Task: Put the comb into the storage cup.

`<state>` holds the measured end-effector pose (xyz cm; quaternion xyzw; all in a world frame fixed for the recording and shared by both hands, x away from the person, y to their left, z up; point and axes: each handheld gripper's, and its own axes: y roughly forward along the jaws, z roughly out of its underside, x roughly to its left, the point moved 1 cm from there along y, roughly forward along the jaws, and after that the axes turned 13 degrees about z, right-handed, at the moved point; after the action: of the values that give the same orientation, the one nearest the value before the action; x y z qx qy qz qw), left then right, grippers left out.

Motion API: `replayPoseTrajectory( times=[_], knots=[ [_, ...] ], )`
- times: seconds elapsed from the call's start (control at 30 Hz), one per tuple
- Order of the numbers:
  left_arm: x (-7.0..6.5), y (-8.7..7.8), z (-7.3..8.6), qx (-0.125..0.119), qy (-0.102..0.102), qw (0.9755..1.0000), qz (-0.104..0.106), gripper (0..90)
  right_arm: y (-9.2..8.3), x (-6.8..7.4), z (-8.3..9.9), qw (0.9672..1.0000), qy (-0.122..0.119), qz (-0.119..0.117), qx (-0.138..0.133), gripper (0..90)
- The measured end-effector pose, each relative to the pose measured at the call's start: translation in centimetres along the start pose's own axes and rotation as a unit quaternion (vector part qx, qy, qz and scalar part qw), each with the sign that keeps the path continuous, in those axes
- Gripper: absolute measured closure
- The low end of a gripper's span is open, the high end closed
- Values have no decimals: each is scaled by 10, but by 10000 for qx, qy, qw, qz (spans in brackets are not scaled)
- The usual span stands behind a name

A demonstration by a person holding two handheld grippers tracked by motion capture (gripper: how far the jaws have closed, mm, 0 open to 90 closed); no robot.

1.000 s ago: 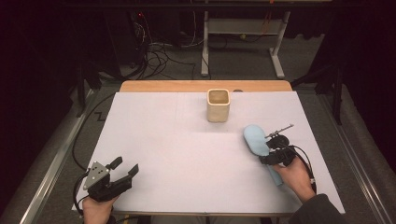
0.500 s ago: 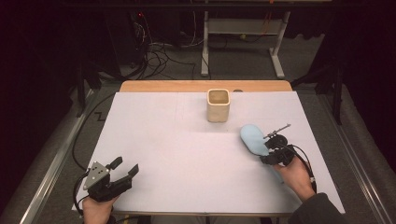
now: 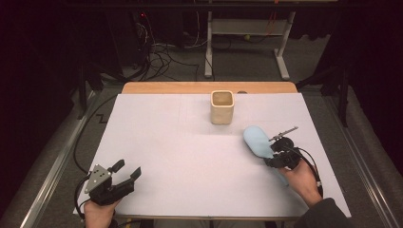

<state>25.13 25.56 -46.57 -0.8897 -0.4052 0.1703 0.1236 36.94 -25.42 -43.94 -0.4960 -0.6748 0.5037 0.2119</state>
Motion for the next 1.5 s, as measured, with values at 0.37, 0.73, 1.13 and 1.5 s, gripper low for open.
replayPoseTrajectory(
  times=[0.37,0.73,1.13,1.5],
  knots=[
    [1,0,0,47,-65,10000,3,290,-12,2,3,9996,-39,-113,-249,707],
    [1,0,-2,84,-152,9998,-46,264,-30,15,8,9979,-158,-277,-566,707],
    [-4,5,-5,282,-15,9996,56,236,-36,27,11,9954,-154,-465,-823,706],
    [-11,10,-9,407,66,9989,208,230,-41,41,22,9923,-217,-579,-1077,706]
  ],
)
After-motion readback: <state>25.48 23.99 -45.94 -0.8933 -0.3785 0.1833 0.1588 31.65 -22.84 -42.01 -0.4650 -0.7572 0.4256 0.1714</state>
